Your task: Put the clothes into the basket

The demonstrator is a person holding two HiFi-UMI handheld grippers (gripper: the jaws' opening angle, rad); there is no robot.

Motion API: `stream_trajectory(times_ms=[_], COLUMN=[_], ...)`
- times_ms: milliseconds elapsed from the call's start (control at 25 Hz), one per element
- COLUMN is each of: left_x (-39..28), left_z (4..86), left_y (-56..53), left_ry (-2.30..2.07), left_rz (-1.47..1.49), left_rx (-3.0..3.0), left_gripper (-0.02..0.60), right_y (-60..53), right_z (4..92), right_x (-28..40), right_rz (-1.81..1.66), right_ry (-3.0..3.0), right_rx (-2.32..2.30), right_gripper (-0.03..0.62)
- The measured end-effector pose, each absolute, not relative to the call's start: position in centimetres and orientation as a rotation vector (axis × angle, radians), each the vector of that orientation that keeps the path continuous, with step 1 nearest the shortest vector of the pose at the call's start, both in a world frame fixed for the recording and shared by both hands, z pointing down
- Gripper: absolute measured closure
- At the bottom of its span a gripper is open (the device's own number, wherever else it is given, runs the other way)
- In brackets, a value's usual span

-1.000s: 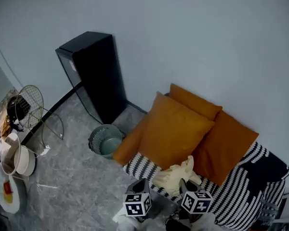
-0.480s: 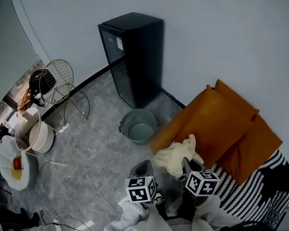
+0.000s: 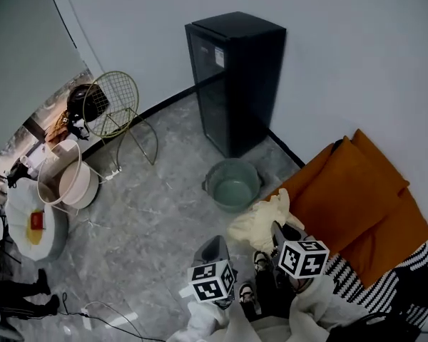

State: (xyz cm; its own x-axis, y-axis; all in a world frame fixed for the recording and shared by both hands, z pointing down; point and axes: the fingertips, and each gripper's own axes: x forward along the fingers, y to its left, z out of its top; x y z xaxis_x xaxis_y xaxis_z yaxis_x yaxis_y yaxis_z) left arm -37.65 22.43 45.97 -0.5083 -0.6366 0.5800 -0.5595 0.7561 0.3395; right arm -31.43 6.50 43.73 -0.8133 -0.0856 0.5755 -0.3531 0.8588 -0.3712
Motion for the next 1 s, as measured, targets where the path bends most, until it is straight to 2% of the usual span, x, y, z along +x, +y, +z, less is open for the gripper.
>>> stream_trajectory(times_ms=[240, 720, 1000], left_x=[-40.0, -51.0, -54.8], left_z=[48.1, 49.9, 51.6], left_y=[23.9, 17.3, 16.3], left_ry=[-2.237, -2.229, -2.211], left_rz=[-0.1, -0.096, -0.127], left_rx=[0.782, 0.702, 0.611], left_gripper=[0.58, 0.58, 0.578], right_y=[6.2, 1.2, -1.2], right_z=[46.2, 51.2, 54.3], right_x=[-36.2, -48.0, -54.1], right_rz=[0.671, 0.653, 0.639], right_ry=[-2.442, -2.338, -2.28], right_rx=[0.242, 0.107, 0.071], right_gripper=[0.542, 0.542, 0.542])
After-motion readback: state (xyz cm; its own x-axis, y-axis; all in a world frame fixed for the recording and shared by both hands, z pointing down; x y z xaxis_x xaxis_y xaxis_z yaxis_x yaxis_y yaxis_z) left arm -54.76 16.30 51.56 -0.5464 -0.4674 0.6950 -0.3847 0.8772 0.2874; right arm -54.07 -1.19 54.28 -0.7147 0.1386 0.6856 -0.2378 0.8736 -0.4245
